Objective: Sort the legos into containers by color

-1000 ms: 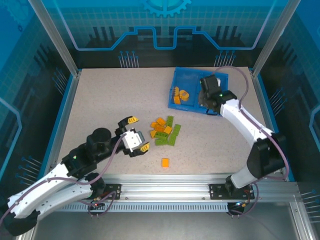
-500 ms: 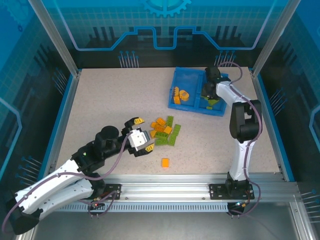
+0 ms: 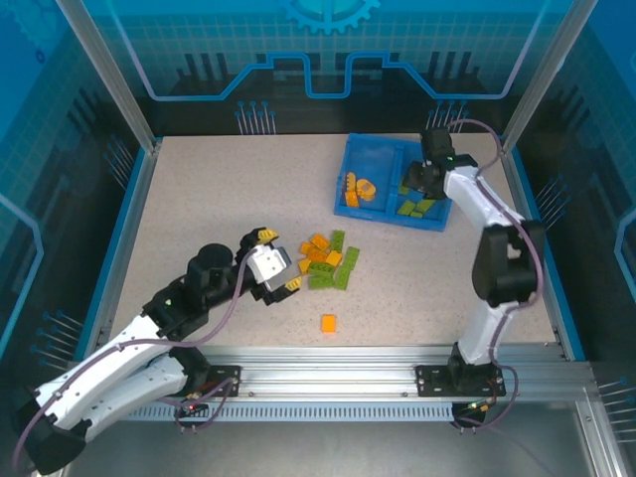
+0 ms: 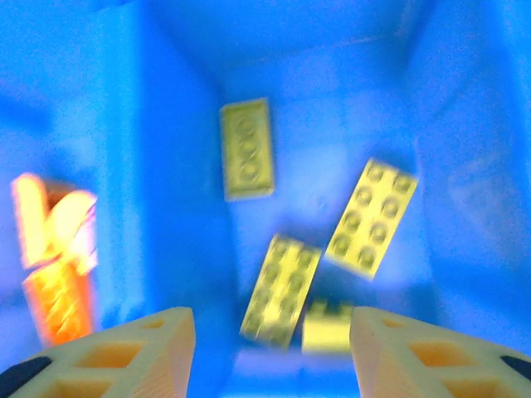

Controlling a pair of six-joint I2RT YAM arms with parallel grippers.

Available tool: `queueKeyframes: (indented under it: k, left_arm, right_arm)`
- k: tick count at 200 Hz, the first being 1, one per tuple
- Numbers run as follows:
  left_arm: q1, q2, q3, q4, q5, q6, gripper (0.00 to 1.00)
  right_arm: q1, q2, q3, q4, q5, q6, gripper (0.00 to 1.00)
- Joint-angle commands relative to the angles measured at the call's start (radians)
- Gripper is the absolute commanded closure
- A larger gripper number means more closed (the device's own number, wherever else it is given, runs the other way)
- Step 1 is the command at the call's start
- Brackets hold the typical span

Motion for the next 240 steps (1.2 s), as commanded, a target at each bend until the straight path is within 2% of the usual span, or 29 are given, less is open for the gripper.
queueKeyframes:
  k: [1, 14, 25, 36, 61, 73, 92, 129, 170, 191, 240]
  left_arm:
    - [0.006, 0.077, 0.137, -0.069, -0.109, -0.406, 0.01]
    - [0.004, 0.156, 0.205, -0.174, -0.154, -0.638, 0.01]
    - [-0.004, 0.216, 0.236, -0.227, -0.138, -0.787, 0.02]
    - [-0.043, 0.261, 0.240, -0.245, -0.137, -0.879, 0.04]
    - [-0.145, 0.346, 0.238, -0.308, -0.219, -1.109, 0.06]
    - [-0.170, 0.401, 0.247, -0.373, -0.218, -1.229, 0.08]
    - [-0.233, 0.487, 0.258, -0.446, -0.198, -1.341, 0.11]
    - [-0.328, 0.682, 0.343, -0.514, -0.116, -1.369, 0.11]
    - [-0.355, 0.869, 0.442, -0.500, -0.010, -1.285, 0.16]
    - [-0.373, 0.963, 0.502, -0.531, -0.002, -1.258, 0.17]
    - [-0.389, 1.062, 0.507, -0.567, -0.067, -1.249, 0.37]
  right_arm:
    - [0.069, -0.174, -0.127, 0.038, -0.179, -0.022, 0.44]
    - [0.106, -0.255, -0.197, 0.024, -0.230, -0.044, 0.41]
    - [0.134, -0.315, -0.243, 0.004, -0.276, -0.066, 0.37]
    - [0.155, -0.366, -0.279, -0.027, -0.322, -0.082, 0.33]
    - [0.164, -0.431, -0.322, -0.155, -0.440, -0.100, 0.29]
    - [0.164, -0.453, -0.333, -0.225, -0.441, -0.110, 0.27]
    - [0.163, -0.500, -0.363, -0.284, -0.394, -0.109, 0.20]
    - [0.154, -0.555, -0.413, -0.260, -0.366, -0.082, 0.05]
    - [0.155, -0.540, -0.415, -0.257, -0.353, -0.095, 0.01]
    - [0.153, -0.540, -0.418, -0.255, -0.345, -0.101, 0.01]
    - [0.152, -0.570, -0.432, -0.263, -0.333, -0.104, 0.01]
